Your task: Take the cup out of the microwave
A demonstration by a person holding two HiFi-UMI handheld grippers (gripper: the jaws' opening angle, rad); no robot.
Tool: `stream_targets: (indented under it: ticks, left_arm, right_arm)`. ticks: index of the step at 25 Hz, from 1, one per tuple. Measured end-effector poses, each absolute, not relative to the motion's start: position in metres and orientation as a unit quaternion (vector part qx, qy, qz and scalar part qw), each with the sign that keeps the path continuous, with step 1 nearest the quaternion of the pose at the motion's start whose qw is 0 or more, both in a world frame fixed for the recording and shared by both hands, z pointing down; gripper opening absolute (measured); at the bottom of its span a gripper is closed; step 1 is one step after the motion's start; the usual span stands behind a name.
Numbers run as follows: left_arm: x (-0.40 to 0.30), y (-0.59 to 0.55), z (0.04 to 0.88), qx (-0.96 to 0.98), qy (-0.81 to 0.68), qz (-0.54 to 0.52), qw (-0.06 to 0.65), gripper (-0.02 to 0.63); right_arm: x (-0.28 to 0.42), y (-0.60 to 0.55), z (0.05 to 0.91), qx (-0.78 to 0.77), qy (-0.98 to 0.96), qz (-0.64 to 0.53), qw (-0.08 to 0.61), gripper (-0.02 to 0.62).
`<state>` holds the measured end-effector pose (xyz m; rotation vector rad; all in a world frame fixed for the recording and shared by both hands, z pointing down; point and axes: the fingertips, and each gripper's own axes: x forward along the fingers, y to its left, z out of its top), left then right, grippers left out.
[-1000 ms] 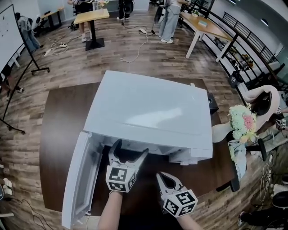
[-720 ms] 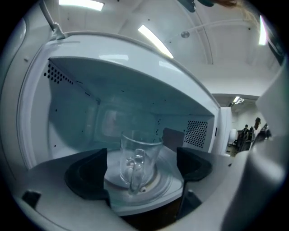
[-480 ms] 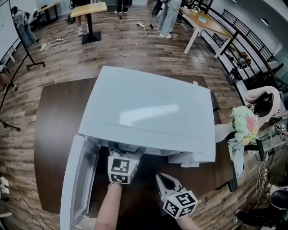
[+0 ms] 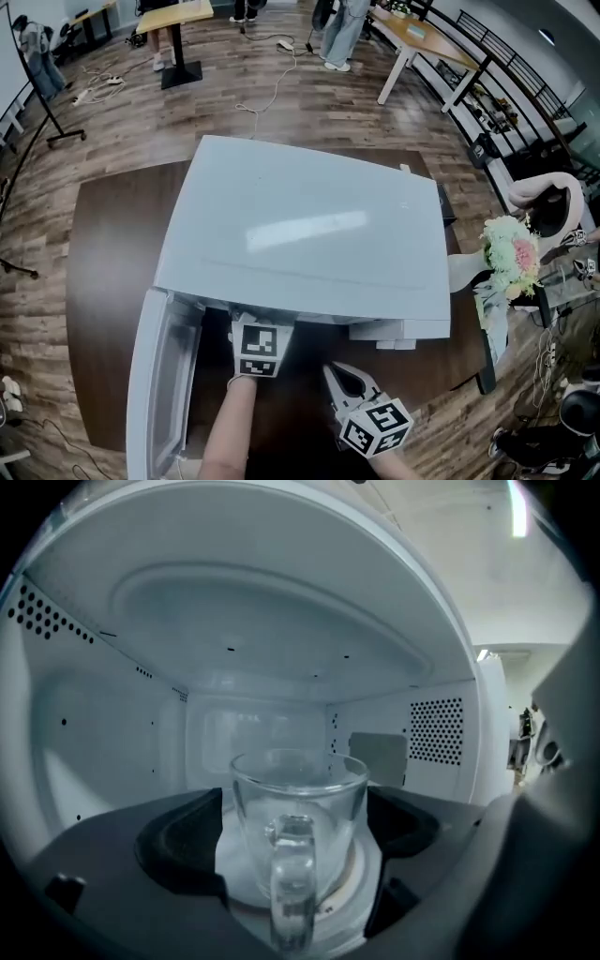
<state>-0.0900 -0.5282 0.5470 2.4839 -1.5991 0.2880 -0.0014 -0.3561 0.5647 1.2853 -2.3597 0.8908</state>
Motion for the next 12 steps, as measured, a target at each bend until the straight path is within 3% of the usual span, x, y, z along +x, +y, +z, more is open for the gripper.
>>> stream_targets:
  ticks: [12]
  left_arm:
    - [-0.083, -0.536, 0.559, 0.832, -0.53, 0.144, 0.076, 0.454]
  right_arm:
    - [0.002, -0.36, 0.567, 0.45, -0.822, 0.311, 0.158, -0.005]
